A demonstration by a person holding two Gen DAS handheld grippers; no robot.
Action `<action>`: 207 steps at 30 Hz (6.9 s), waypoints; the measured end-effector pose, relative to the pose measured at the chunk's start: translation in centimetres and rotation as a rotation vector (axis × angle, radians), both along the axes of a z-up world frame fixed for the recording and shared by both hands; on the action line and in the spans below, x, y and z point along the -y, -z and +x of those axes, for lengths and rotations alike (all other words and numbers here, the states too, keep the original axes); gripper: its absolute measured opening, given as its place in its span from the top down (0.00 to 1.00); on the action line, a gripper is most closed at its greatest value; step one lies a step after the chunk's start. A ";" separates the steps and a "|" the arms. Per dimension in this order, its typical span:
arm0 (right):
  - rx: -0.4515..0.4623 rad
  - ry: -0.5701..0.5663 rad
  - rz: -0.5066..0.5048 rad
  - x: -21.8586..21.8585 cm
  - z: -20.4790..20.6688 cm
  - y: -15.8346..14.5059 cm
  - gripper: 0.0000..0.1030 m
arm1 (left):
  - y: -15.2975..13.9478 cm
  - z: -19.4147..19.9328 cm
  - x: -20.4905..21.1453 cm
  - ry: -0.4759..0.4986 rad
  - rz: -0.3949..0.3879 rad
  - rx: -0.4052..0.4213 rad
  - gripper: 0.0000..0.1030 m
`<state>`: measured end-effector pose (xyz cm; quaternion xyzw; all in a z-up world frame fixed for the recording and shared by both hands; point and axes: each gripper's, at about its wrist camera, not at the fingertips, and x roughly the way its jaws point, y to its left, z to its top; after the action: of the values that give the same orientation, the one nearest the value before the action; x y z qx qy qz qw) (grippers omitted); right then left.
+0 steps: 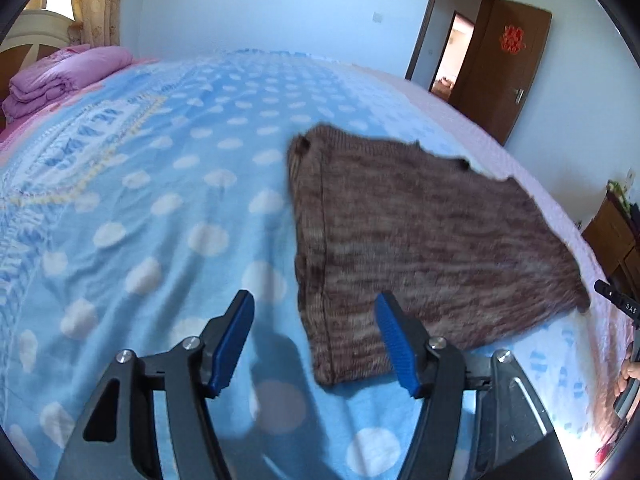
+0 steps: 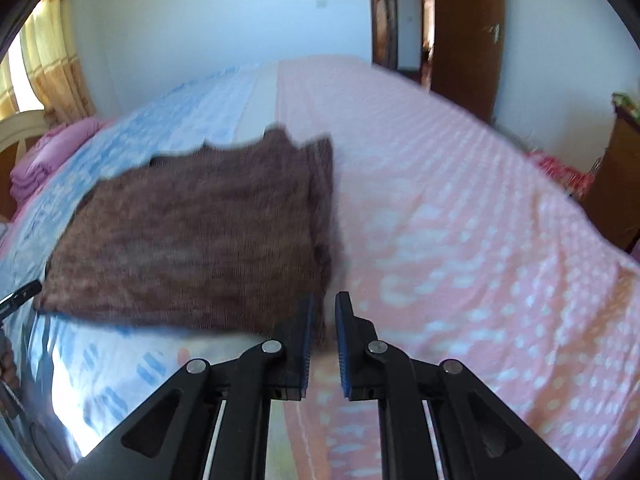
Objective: Fold small clothes
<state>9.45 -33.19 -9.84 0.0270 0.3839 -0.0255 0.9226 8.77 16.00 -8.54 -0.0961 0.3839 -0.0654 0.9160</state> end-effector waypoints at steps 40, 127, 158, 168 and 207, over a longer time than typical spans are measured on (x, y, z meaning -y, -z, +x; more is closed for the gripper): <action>0.000 -0.293 0.067 -17.7 10.0 3.8 0.96 | 2.1 12.1 5.7 -0.138 0.113 -0.121 0.00; -0.211 -0.554 0.692 -16.6 22.4 2.9 0.26 | 1.1 7.3 14.5 0.213 -0.310 0.066 0.98; -0.130 -0.606 0.562 -17.0 21.9 0.9 0.93 | -0.1 7.5 17.1 0.250 -0.294 0.087 0.98; -0.064 -0.534 0.357 -8.0 20.8 -4.4 0.94 | -3.3 7.7 28.0 0.440 -0.276 0.132 0.98; -0.175 -0.329 0.517 0.3 9.2 4.5 0.45 | 1.5 4.4 19.9 0.328 -0.233 0.060 0.84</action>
<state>18.62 -33.48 -14.29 0.1958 0.4547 0.2202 0.8405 13.14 -3.91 -10.09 -0.1357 0.3569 -0.2606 0.8867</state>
